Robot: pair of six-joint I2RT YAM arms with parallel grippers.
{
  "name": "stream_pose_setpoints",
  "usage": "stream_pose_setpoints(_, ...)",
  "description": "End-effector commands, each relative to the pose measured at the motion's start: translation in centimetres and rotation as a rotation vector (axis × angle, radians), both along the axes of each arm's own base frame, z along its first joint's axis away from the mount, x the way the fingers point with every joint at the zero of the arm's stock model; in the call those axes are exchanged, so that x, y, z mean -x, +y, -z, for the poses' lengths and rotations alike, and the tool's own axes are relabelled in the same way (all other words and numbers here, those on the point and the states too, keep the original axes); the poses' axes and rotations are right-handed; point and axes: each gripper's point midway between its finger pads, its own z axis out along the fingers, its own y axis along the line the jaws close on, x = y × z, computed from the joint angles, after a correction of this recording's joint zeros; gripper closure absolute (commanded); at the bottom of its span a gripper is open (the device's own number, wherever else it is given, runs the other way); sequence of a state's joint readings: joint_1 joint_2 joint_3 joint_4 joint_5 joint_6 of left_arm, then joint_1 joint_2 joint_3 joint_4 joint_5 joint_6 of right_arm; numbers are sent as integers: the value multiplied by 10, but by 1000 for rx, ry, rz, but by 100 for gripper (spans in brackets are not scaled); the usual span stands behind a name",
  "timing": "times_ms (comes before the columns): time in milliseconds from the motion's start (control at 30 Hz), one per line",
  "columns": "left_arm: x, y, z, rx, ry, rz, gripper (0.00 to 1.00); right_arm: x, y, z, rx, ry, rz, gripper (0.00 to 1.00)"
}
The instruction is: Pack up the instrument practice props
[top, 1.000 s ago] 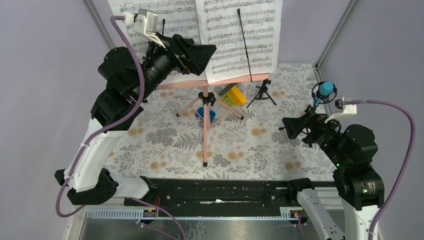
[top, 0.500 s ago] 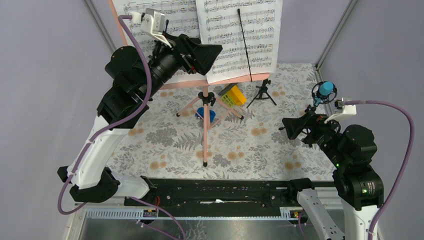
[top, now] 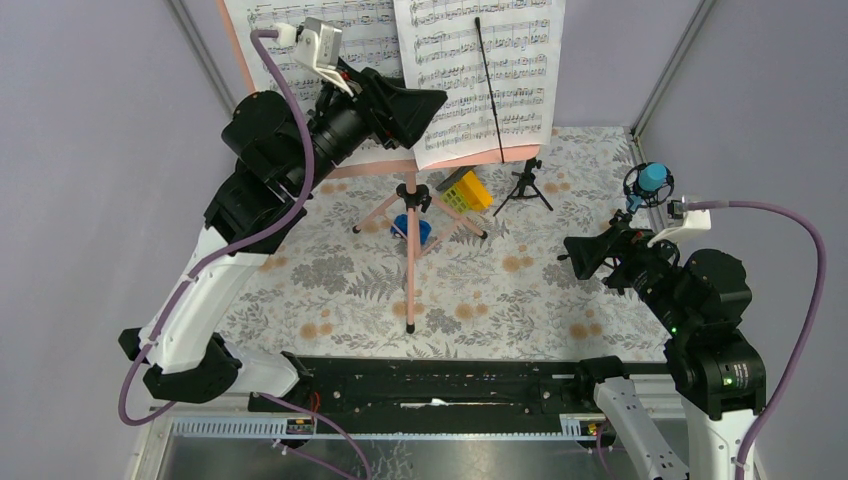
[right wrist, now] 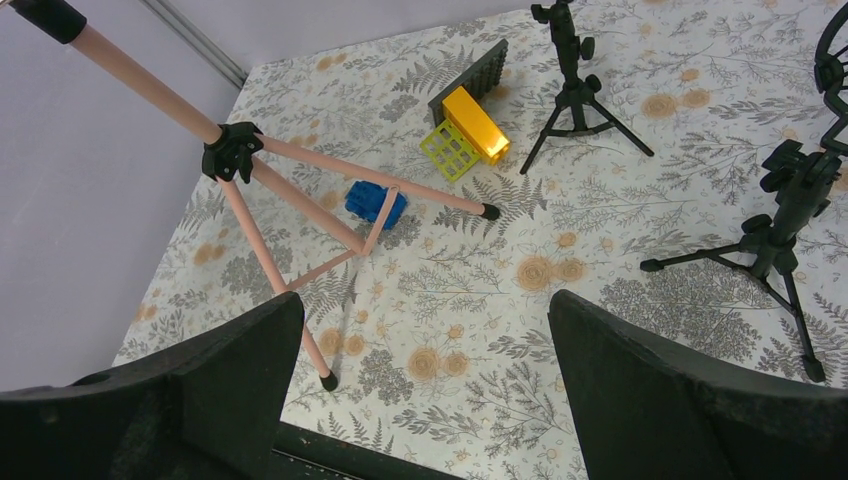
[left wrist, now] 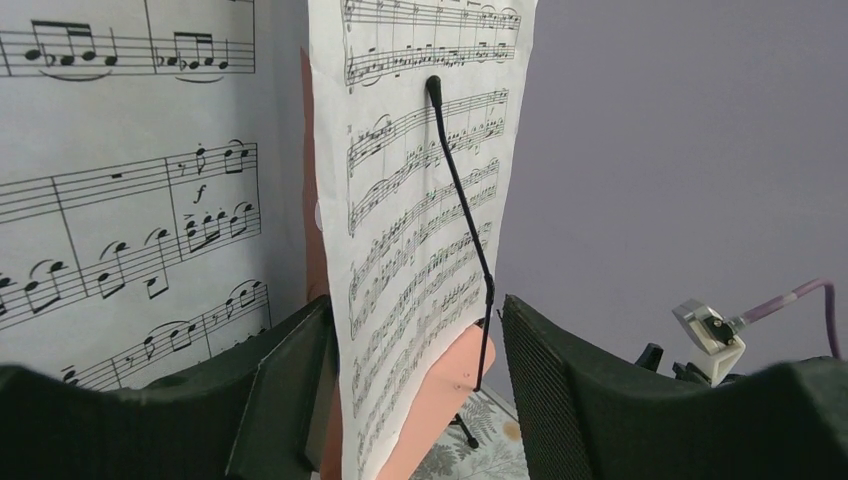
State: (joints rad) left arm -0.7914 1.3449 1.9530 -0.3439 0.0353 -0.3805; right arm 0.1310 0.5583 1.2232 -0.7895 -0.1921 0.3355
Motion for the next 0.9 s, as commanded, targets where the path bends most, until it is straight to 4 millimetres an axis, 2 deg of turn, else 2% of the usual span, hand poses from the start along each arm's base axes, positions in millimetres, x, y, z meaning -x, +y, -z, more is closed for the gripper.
stream_pose_setpoints(0, 2, 1, -11, 33, -51, -2, 40, -3, -3, -7, 27, -33, 8, 0)
stream_pose_setpoints(167, -3, 3, -12, 36, -71, -33, 51, -3, 4, -35, 42, -105, -49, 0)
stream_pose_setpoints(400, -8, 0, -11, 18, -97, -46, 70, 6, 41, -94, -35, -242, -266, 6)
stream_pose_setpoints(567, -8, 2, -13, 20, -113, -50, 74, 19, 84, -138, -194, -279, -547, 11)
stream_pose_setpoints(667, -8, 1, -13, 22, -122, -46, 74, 20, 94, -167, -249, -322, -624, 14)
stream_pose_setpoints(767, -9, -1, -12, 19, -123, -44, 76, 11, 96, -191, -267, -351, -631, 18)
stream_pose_setpoints(867, -10, -1, -11, 23, -118, -46, 79, -7, 98, -204, -286, -346, -627, 23)
